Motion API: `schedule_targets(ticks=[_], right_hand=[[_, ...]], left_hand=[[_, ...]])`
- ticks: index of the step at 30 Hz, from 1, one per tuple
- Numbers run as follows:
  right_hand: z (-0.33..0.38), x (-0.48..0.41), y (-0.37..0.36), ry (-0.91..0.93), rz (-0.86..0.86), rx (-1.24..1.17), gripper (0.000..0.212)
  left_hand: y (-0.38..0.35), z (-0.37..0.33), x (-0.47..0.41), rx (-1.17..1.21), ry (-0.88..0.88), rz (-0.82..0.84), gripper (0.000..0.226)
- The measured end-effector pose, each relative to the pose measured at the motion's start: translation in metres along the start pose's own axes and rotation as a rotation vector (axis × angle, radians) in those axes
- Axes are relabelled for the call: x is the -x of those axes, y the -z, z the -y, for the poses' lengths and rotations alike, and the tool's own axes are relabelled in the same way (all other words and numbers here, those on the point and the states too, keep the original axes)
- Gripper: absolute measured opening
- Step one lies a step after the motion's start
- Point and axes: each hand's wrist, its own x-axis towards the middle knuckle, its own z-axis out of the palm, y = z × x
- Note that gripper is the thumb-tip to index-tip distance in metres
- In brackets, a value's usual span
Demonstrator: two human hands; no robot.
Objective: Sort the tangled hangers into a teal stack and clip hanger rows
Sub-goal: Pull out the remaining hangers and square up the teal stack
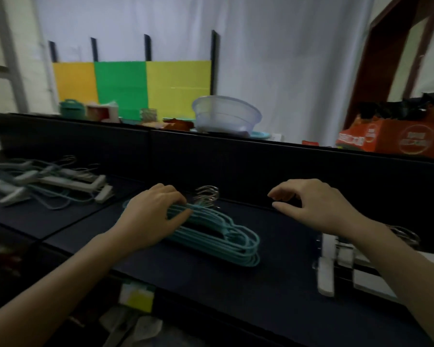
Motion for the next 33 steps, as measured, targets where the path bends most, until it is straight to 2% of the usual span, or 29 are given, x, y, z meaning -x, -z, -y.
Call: schedule_targets(ticks=[7, 20, 33], right_hand=[[0.102, -0.056, -0.042, 0.18, 0.068, -0.015, 0.023], [0.277, -0.14, -0.12, 0.26, 0.142, -0.07, 0.025], [0.348, -0.249, -0.18, 0.246, 0.164, -0.011, 0.025]], left_hand=[[0.041, 0.09, 0.055, -0.082, 0.156, 0.023, 0.032], [0.096, 0.257, 0.146, -0.13, 0.236, 0.107, 0.027], [0.086, 0.375, 0.155, -0.082, 0.248, 0.062, 0.023]])
